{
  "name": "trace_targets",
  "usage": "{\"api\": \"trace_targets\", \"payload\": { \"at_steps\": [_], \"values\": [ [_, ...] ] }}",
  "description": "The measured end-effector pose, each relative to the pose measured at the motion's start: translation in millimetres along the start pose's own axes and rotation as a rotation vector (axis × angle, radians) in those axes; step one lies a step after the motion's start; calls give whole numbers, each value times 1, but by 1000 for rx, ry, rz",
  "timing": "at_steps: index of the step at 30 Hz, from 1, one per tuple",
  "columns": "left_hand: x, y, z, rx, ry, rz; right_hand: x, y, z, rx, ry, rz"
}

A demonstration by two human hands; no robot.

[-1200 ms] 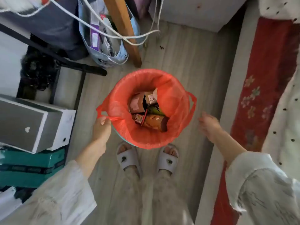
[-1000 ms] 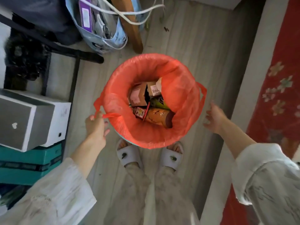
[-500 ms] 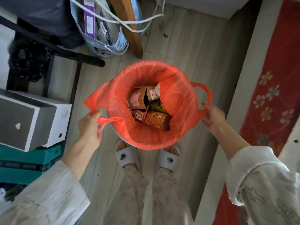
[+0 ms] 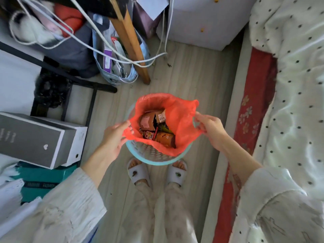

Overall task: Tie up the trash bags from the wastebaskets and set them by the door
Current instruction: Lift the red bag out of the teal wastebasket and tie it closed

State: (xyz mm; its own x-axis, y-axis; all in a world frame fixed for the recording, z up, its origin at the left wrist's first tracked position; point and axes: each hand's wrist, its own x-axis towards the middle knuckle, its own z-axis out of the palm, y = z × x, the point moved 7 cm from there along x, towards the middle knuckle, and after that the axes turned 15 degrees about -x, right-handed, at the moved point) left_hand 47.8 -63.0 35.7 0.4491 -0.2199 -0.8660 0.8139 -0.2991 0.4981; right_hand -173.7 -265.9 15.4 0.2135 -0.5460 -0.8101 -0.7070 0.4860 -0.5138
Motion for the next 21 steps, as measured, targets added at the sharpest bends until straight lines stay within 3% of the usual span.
{"api": "trace_targets", "payload": {
  "at_steps": [9,21],
  "values": [
    [-17,51,87,19,-233,52,-34,-115,-24,137,68,-212],
    [-62,91,125,167,-282,34,-88,-189,-66,-20,128,-446]
  ]
}}
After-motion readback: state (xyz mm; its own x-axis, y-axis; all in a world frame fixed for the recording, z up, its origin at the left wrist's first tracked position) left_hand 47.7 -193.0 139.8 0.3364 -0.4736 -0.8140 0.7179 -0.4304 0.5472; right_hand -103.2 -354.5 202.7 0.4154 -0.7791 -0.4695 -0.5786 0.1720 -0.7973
